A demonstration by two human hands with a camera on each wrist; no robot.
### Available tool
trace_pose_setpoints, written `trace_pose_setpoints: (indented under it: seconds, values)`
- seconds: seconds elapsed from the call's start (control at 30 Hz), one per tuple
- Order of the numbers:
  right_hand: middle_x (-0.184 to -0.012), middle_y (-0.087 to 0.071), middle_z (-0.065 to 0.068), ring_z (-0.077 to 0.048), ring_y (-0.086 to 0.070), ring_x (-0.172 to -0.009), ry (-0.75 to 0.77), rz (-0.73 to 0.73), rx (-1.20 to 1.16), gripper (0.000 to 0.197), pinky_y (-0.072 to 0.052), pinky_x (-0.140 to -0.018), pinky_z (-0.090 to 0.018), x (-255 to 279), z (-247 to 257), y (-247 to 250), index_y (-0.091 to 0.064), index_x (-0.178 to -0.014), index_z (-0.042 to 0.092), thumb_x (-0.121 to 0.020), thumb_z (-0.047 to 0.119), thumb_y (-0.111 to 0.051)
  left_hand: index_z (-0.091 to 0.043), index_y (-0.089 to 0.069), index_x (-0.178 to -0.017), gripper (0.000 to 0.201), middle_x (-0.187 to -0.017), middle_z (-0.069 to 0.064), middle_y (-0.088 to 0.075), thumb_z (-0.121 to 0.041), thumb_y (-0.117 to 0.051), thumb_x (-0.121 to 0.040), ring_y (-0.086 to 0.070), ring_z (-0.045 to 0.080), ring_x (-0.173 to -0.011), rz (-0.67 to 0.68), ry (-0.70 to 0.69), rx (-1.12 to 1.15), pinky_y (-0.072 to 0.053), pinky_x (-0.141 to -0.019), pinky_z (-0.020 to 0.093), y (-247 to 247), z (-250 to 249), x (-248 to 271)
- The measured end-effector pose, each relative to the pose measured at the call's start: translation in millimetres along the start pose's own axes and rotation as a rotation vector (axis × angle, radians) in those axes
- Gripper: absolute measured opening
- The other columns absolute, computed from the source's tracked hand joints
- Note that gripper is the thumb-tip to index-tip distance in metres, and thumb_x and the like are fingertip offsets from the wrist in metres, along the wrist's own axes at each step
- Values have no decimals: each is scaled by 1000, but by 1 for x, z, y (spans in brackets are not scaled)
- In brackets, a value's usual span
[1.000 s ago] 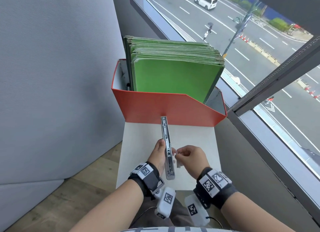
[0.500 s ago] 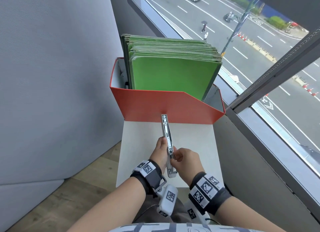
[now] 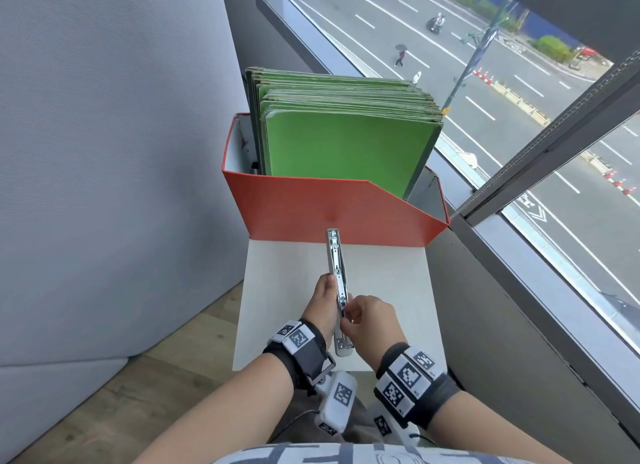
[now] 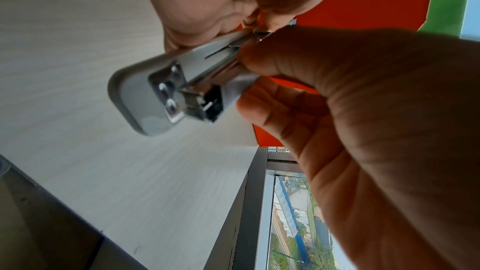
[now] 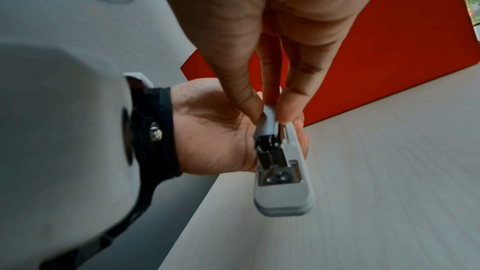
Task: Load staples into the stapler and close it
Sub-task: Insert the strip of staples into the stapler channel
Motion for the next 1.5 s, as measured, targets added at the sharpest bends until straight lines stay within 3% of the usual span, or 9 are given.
trace_pose_setpoints:
  seconds: [0.13, 0.3, 0.57, 0.77, 0.93, 1.07, 1.2, 1.37, 1.5]
  values:
    - [-87, -66, -9, -22, -60, -77, 23, 20, 22, 10, -47, -70, -25, 1, 2, -1, -68, -85, 11, -77, 10, -61, -24, -48, -93, 28, -62, -1, -54, -43, -29, -99, -46, 16, -52, -2, 28, 22, -38, -48, 26, 2, 1, 0]
    - [-87, -66, -10, -22, -61, -76, 67, 48, 13, 11, -50, -73, -27, 5, 7, 2, -69, -86, 10, -77, 8, -62, -24, -50, -91, 29, -63, 0, -55, -42, -30, -99, -47, 16, -53, -11, 25, 41, -41, -53, 29, 4, 1, -1]
    - [-68, -62, 2, -13, -57, -64, -12, 24, -94, 10, -42, -56, -16, -5, 3, 15, -61, -70, 20, -73, 11, -66, -35, -53, -79, 31, -68, 1, -44, -47, -30, -97, -44, 19, -61, -17, 26, -60, -40, -57, 29, 3, 2, 0]
    - [-79, -66, -5, -19, -59, -71, -2, 20, -17, 3, -47, -62, -25, -11, 9, 15, -64, -76, 13, -74, 12, -62, -35, -51, -79, 30, -72, 4, -42, -44, -30, -98, -43, 19, -64, -14, 14, -58, -39, -56, 28, 1, 3, -3]
    - [-82, -65, -7, -19, -58, -70, 8, -7, -17, 3, -36, -53, -14, -18, 11, 15, -63, -76, 12, -73, 12, -63, -29, -49, -84, 28, -73, 2, -45, -40, -29, -100, -45, 18, -64, -3, 0, -43, -40, -58, 30, 0, 1, -3]
    - [-81, -67, -8, -22, -60, -74, 6, -30, -22, 4, -49, -64, -30, -19, 15, 17, -63, -78, 8, -75, 10, -61, -30, -51, -85, 29, -75, 3, -49, -40, -28, -100, -47, 17, -65, 6, -9, -57, -41, -60, 30, 1, 3, -4]
    - [-79, -67, -7, -22, -60, -72, -19, -41, -31, 4, -48, -62, -30, -21, 14, 17, -62, -77, 11, -74, 12, -61, -38, -55, -77, 33, -80, 6, -50, -42, -30, -98, -48, 20, -73, -5, -3, -80, -42, -68, 34, 3, 4, -3]
    - [-78, -69, -7, -20, -62, -71, -29, -63, -78, 7, -48, -63, -26, -22, 12, 19, -68, -81, 11, -75, 12, -65, -27, -51, -88, 28, -68, 0, -48, -38, -29, -100, -45, 13, -54, -2, -18, -35, -41, -51, 27, 4, 1, -4]
    - [-77, -69, -8, -20, -61, -72, -10, -51, -66, 6, -48, -64, -28, -22, 12, 18, -69, -81, 10, -76, 12, -66, -28, -51, -85, 28, -67, -1, -45, -40, -30, -99, -43, 14, -55, 3, -29, -47, -40, -53, 28, 4, 0, -5]
Point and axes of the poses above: each hand's wrist, its own x-axis away from the middle knuckle, its own y-axis out of the back of the hand, z = x × y, the point moved 6 cm from there along -x, towards the middle knuckle
